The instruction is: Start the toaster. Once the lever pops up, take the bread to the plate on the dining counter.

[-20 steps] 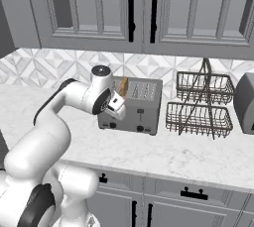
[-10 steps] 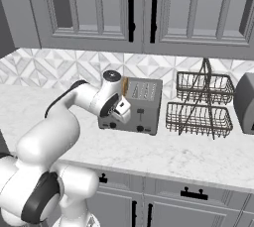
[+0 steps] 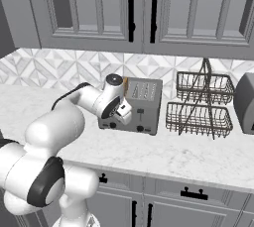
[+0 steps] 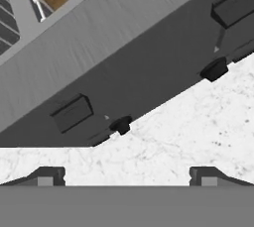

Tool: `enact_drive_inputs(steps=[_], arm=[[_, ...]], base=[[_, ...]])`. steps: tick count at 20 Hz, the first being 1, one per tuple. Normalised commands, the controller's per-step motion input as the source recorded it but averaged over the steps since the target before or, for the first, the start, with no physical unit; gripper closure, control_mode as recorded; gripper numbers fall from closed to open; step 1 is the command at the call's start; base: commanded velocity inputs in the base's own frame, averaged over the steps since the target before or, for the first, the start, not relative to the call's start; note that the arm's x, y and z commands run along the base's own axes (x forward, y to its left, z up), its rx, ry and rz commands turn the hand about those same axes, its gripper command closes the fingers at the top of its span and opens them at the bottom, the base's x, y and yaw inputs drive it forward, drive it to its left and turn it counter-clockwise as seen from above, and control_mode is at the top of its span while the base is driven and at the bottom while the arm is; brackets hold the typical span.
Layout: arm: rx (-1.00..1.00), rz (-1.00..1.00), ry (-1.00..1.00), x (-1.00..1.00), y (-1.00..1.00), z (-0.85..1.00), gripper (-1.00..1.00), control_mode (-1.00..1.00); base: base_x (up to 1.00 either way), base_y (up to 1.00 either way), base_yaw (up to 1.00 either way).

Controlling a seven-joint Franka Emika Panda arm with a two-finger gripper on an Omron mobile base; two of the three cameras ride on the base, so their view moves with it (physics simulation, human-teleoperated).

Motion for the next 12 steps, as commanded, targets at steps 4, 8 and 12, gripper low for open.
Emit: enact_drive_inputs(steps=[4,8,12], arm=[[0.02,-0.05,0.00,0.31,0.00,-0.16,-1.00,-1.00],[0.02,-0.04,0.00,0.29,0.00,-0.11,-1.00,-1.00],[0.02,-0.04,0.00,0.28,0.00,-0.12,-1.00,-1.00]], base=[[0.00,0.00,0.00],[0.00,0.00,0.00],[0.00,0.00,0.00]])
